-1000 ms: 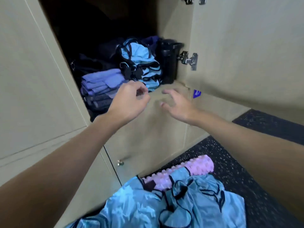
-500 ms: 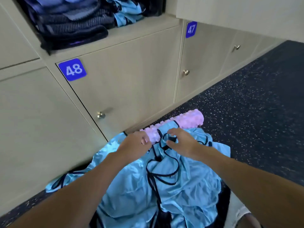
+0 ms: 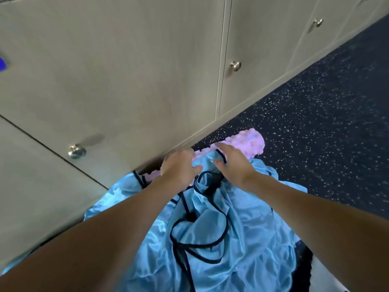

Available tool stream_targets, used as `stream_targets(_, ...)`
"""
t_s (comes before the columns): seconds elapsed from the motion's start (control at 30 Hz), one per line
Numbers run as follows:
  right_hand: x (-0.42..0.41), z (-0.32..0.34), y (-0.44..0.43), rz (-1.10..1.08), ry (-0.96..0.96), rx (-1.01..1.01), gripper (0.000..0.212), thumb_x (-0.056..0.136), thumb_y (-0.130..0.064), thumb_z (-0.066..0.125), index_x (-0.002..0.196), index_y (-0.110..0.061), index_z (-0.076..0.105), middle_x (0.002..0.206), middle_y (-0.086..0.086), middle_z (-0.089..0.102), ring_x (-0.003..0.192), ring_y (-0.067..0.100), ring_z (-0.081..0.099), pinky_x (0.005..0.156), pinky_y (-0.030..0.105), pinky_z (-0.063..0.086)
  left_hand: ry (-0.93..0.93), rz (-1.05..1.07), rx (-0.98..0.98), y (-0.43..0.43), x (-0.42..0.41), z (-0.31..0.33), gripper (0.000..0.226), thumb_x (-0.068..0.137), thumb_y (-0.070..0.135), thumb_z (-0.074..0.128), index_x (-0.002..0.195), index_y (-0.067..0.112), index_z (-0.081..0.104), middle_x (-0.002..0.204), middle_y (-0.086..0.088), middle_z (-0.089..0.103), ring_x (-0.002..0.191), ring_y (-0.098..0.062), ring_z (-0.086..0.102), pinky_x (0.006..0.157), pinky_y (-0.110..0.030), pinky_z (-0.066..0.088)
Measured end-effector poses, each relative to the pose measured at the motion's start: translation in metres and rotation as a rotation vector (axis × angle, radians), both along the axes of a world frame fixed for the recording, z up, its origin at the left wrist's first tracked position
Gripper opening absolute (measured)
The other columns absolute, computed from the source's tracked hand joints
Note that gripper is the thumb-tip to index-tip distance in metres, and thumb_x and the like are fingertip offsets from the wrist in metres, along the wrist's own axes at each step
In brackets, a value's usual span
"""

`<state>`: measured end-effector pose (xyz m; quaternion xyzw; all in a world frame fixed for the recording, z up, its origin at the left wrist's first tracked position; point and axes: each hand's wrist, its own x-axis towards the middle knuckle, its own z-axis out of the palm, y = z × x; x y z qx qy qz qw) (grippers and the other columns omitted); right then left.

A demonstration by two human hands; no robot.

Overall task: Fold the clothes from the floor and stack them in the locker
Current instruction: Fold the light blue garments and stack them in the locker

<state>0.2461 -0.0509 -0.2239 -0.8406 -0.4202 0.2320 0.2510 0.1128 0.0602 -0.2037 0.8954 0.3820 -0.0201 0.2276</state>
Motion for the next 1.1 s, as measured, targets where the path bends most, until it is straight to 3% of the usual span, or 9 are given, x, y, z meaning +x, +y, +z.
stream_targets(0.1,0.008,-0.010,0.007,-0.002,0.073,-0.015,0.066,0.095,-0.015,0.058,0.154,-0.023,0.028,0.135,0.012,0.056,0.128,0.031,0.046,0.107,0.048,0.041,0.080,-0.023,0.024,0.001,0.009,-0.008,0.016,0.092,0.034,0.069,0.094,0.018,0.071,0.103,-0.007,0.071,0.102,-0.029,0.065,0.091,-0.038,0.050)
stream_targets(0.2,0.014,-0.013,0.013,0.003,0.081,-0.050,0.065,0.090,-0.012,0.064,0.147,-0.024,0.038,0.109,0.011,0.061,0.110,0.030,0.053,0.097,0.045,0.047,0.059,-0.047,0.000,0.002,0.008,-0.011,0.030,0.094,0.019,0.064,0.064,0.017,0.060,0.077,-0.012,0.068,0.083,-0.034,0.068,0.075,-0.035,0.053)
stream_targets(0.3,0.016,-0.009,0.015,0.051,-0.036,-0.112,0.043,0.089,-0.017,0.063,0.131,-0.023,0.054,0.113,0.013,0.051,0.114,0.030,0.043,0.098,0.042,0.043,-0.095,-0.009,-0.093,0.006,0.003,-0.005,0.011,0.092,0.011,0.061,0.081,0.010,0.062,0.090,-0.013,0.069,0.082,-0.029,0.063,0.075,-0.037,0.051)
stream_targets(0.47,0.010,0.026,0.013,0.018,0.212,0.032,0.079,0.084,-0.008,0.069,0.151,-0.024,0.031,0.145,0.010,0.042,0.126,0.029,0.047,0.101,0.034,0.044,-0.222,-0.088,-0.108,0.010,-0.012,0.028,0.012,0.090,0.007,0.061,0.087,0.018,0.063,0.088,-0.003,0.068,0.075,-0.025,0.060,0.067,-0.029,0.042)
stream_targets(0.6,0.002,0.067,0.012,0.126,0.315,0.126,0.053,0.082,0.006,0.067,0.130,-0.016,0.060,0.112,0.000,0.062,0.092,0.010,0.058,0.074,0.006,0.041,-0.320,-0.131,-0.085,0.008,-0.022,0.066,0.022,0.089,0.002,0.060,0.084,0.023,0.061,0.079,-0.001,0.067,0.076,-0.025,0.062,0.071,-0.031,0.046)
stream_targets(0.67,-0.003,0.093,0.008,0.170,0.265,0.135,0.026,0.083,0.004,0.067,0.095,-0.020,0.068,0.083,-0.007,0.062,0.074,0.004,0.053,0.067,0.010,0.040,-0.362,-0.156,-0.053,0.007,-0.027,0.091,0.017,0.088,0.002,0.061,0.087,0.018,0.065,0.076,-0.002,0.067,0.073,-0.024,0.061,0.071,-0.032,0.047)
stream_targets(0.77,-0.009,0.133,-0.001,0.166,0.177,0.132,0.021,0.090,-0.007,0.066,0.073,-0.017,0.058,0.070,-0.001,0.052,0.065,0.011,0.044,0.061,0.019,0.036,-0.433,-0.165,-0.009,0.003,-0.037,0.135,0.017,0.088,0.003,0.062,0.085,0.020,0.062,0.075,-0.002,0.066,0.071,-0.023,0.060,0.071,-0.032,0.047)
stream_targets(0.93,-0.031,0.221,-0.019,0.161,0.125,0.259,0.023,0.098,-0.009,0.054,0.076,-0.013,0.052,0.062,-0.003,0.042,0.054,0.008,0.036,0.045,0.013,0.030,-0.571,-0.223,0.059,-0.008,-0.060,0.219,0.027,0.085,-0.007,0.061,0.083,0.020,0.057,0.070,0.003,0.061,0.062,-0.011,0.053,0.068,-0.032,0.047)
stream_targets(1.1,-0.062,0.305,-0.038,0.204,-0.052,0.412,0.021,0.097,-0.007,0.055,0.087,0.012,0.057,0.066,0.002,0.044,0.059,0.013,0.039,0.052,0.023,0.032,-0.686,-0.172,0.146,-0.028,-0.089,0.302,0.037,0.084,-0.006,0.059,0.076,0.029,0.054,0.068,0.007,0.058,0.059,-0.009,0.053,0.065,-0.029,0.048)
